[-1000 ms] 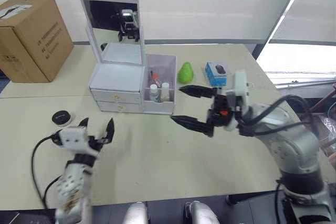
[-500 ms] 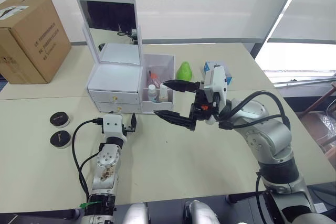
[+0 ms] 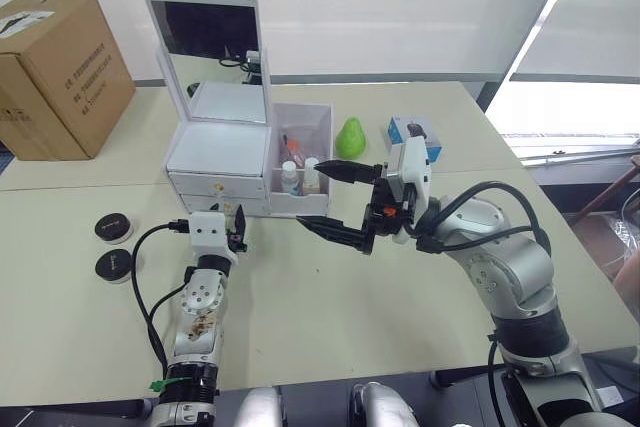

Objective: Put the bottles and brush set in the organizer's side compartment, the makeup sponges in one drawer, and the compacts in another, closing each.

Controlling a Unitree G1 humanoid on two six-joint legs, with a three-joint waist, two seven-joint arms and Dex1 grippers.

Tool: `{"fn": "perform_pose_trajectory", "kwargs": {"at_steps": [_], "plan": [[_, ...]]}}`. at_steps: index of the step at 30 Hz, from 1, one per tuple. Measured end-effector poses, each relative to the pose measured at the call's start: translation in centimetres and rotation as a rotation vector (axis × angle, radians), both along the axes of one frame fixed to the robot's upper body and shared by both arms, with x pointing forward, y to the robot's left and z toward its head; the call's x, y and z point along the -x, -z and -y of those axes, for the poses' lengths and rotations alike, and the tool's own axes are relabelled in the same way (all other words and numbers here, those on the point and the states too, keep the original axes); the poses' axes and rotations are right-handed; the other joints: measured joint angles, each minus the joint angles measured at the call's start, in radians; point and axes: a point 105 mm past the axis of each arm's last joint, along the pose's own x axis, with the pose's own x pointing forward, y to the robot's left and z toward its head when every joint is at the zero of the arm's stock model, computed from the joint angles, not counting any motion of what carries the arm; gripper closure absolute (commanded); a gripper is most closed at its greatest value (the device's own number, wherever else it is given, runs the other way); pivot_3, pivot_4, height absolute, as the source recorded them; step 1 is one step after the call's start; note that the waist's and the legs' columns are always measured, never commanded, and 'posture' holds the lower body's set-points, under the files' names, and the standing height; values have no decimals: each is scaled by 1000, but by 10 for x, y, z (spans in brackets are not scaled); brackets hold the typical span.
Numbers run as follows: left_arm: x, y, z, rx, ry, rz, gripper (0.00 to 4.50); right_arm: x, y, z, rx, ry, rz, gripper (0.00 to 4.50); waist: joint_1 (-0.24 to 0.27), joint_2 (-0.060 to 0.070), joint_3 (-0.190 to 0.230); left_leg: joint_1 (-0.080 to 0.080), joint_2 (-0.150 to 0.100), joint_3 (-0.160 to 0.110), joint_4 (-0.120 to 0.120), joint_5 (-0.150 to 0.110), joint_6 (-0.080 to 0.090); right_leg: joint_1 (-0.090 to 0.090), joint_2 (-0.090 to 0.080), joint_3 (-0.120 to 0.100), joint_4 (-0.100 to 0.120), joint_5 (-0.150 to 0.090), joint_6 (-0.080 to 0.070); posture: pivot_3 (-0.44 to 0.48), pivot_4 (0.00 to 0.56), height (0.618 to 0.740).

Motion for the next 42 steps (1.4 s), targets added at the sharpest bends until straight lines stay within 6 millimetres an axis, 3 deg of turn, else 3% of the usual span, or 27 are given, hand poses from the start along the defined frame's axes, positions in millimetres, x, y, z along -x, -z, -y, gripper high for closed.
{"fn": "perform_pose_trajectory", "kwargs": {"at_steps": [4,10,13,21,34,37,42], "plan": [[-1,-1,-3,4,-16,-4,4443,1,-1,0,-2,1,3,0,1,0,0,0,0,0,0,0,0,1,-1,0,0,0,0,0,150,740],[-2,-2,-5,11,-17,-8,4483,0,-1,0,-5,9,3,0,1,1,0,0,-2,-2,0,0,0,1,-2,0,0,0,0,0,150,740],[-2,-2,-6,20,-19,-7,3857,0,-1,0,-5,10,2,0,1,1,0,0,-3,-3,0,0,0,1,-2,0,0,0,0,0,150,740],[4,10,-8,25,-12,-52,1329,0,-1,0,-4,10,0,0,-2,1,1,0,-4,-5,0,0,0,1,-2,0,0,0,1,0,150,740],[-3,6,-4,21,8,-61,1329,2,2,0,5,8,-13,0,-5,2,1,0,-5,-7,0,0,0,0,-1,0,-1,0,1,0,150,740],[-3,7,-4,22,10,-65,1914,2,2,0,5,8,-12,0,-5,2,1,-1,-5,-7,-1,0,0,1,-2,0,-1,0,1,0,150,740],[-3,8,-4,23,10,-71,3532,3,2,-1,6,7,-12,0,-5,2,1,-1,-5,-8,-1,0,0,1,-2,0,-1,0,1,0,150,740]]}}
